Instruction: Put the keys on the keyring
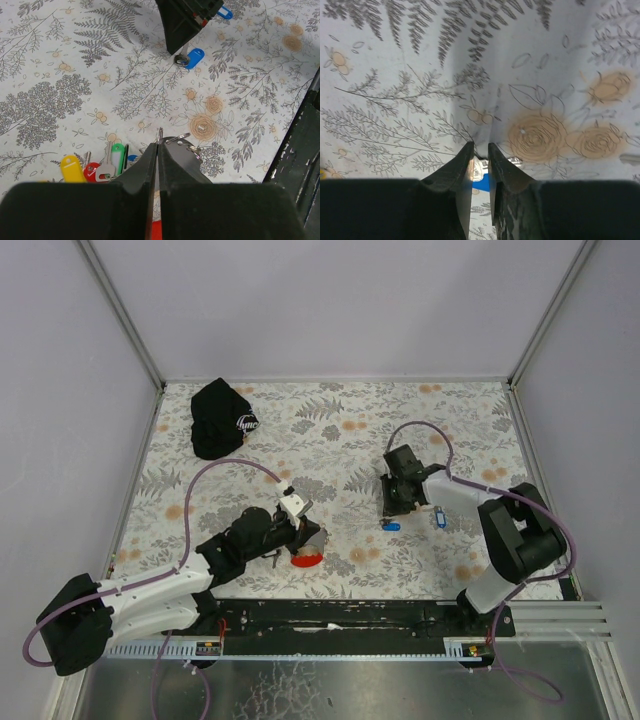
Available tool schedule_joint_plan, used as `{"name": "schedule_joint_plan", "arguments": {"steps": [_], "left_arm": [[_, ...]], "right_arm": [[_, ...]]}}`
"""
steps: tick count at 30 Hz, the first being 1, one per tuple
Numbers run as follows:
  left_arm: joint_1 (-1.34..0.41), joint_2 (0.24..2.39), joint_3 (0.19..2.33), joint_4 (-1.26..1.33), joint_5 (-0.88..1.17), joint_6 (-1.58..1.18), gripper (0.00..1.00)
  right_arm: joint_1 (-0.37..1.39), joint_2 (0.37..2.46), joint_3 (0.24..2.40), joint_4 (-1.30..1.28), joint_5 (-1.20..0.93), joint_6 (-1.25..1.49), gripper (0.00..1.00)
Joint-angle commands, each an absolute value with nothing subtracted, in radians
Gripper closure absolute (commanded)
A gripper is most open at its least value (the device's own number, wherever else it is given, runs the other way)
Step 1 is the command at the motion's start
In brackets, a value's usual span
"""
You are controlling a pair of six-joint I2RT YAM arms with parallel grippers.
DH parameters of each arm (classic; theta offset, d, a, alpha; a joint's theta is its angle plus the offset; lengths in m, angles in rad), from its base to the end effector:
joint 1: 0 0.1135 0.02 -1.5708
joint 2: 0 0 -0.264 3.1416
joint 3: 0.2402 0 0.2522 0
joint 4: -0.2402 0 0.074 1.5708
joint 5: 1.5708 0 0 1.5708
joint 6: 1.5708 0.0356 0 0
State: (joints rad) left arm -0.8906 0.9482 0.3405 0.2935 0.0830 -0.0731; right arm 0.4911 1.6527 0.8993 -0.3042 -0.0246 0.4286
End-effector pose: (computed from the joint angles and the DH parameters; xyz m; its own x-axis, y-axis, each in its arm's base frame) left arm 0.1270 -0.1616 0.2035 -0.2541 0.1983 -0.9466 0.8080 0.5815 -0.0950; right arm 0.2775 0.1494 0.1573 -0.8991 -0.0097 -0.4377 -0.1192 0.9674 0.2235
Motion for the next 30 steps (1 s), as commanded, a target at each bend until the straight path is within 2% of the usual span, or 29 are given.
{"name": "schedule_joint_plan", "arguments": {"steps": [1,12,20,24,30], "left_arm": [[-0.898,0.951,0.342,0.326,0.098,-0.079,1.0],[-0.897,0.975,0.347,0.332,0.103,-0.077,1.0],[-0.897,0.982,0.347,0.334,0.099,-0.077,1.0],[-0.897,0.978,0.348,0.333,0.102,-0.076,1.0],[-0.897,0.968,0.344,0.335,0.102,-0.076,1.0]], "right_arm": [[0.474,1.588,0.822,-0.384,0.018,0.483,0.75],[0.487,1.436,0.675,-0.388,-0.064,0.573,0.74],[0.495,1.312,0.714,-0.461,-0.042,0.52,0.63],[0.495,1.341,0.711,-0.471,-0.059,0.49,0.58],[0.495,1.4,0.675,-0.412,-0.101,0.487,0.55]]}}
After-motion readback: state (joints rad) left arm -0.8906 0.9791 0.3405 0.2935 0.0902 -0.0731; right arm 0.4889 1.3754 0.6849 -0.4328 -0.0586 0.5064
